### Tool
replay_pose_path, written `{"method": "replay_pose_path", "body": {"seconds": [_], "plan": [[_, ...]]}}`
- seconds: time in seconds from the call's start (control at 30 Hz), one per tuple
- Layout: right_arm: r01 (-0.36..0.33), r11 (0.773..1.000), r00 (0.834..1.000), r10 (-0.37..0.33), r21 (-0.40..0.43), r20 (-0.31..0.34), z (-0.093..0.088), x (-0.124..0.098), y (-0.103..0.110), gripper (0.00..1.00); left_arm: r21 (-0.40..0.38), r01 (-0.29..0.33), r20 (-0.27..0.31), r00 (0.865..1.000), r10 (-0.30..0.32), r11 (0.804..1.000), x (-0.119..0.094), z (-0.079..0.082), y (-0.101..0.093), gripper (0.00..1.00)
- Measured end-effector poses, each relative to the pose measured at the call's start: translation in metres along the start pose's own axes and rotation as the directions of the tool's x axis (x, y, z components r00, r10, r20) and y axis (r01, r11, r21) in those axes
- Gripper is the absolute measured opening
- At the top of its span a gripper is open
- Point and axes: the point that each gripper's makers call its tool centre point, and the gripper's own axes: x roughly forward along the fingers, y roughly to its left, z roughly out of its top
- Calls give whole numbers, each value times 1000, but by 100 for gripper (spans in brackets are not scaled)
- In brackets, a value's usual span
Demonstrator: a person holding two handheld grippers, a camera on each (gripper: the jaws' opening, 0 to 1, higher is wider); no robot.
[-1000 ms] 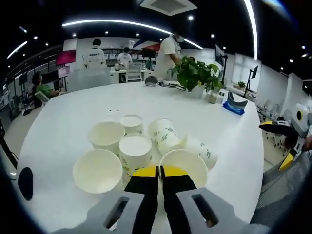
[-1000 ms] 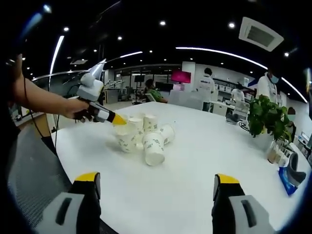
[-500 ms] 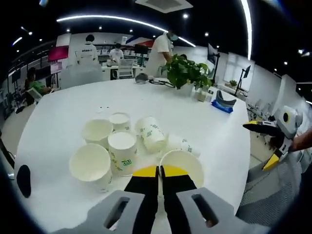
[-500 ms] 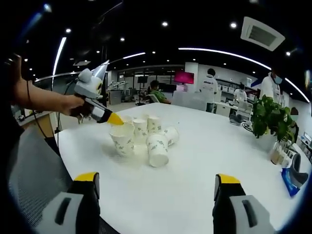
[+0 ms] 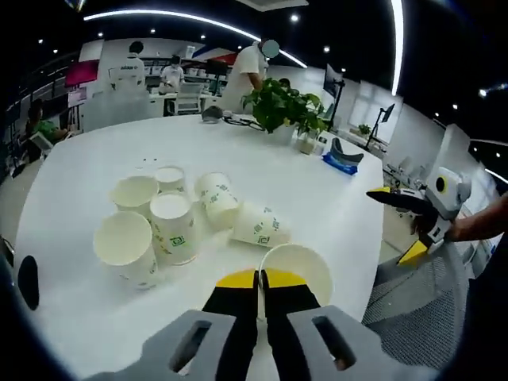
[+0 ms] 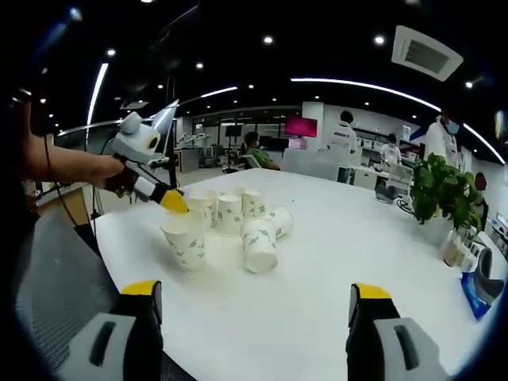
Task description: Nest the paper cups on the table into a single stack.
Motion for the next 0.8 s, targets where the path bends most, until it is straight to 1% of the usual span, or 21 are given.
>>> {"method": "replay_pose_path", "body": {"seconds": [0.1, 0.27, 0.43, 0.53, 0.7, 0.8], "plan": [[0, 1000, 1000, 0, 0, -1, 0, 0, 1, 99, -4, 12, -11, 1000, -12, 1000, 1, -4, -3, 0], [-1, 1000, 1000, 1, -1, -8, 0, 0, 2, 99, -16, 9, -18, 1000, -9, 1000, 2, -10, -4, 0], [-1, 1000, 1000, 1, -4, -15, -1, 0, 2, 98, -32, 17, -45, 999, -19, 999, 4, -21, -6, 0], [-1, 1000, 1000, 0, -3, -18, -2, 1, 2, 98, -32, 20, -50, 999, -21, 999, 4, -22, -6, 0], [3, 1000, 1000, -3, -3, -19, -2, 0, 1, 98, -26, 23, -47, 999, -24, 999, 4, -19, -4, 0], [4, 1000, 1000, -4, -2, -19, -2, 1, 0, 98, -21, 20, -29, 999, -21, 1000, 4, -15, -2, 6]]}}
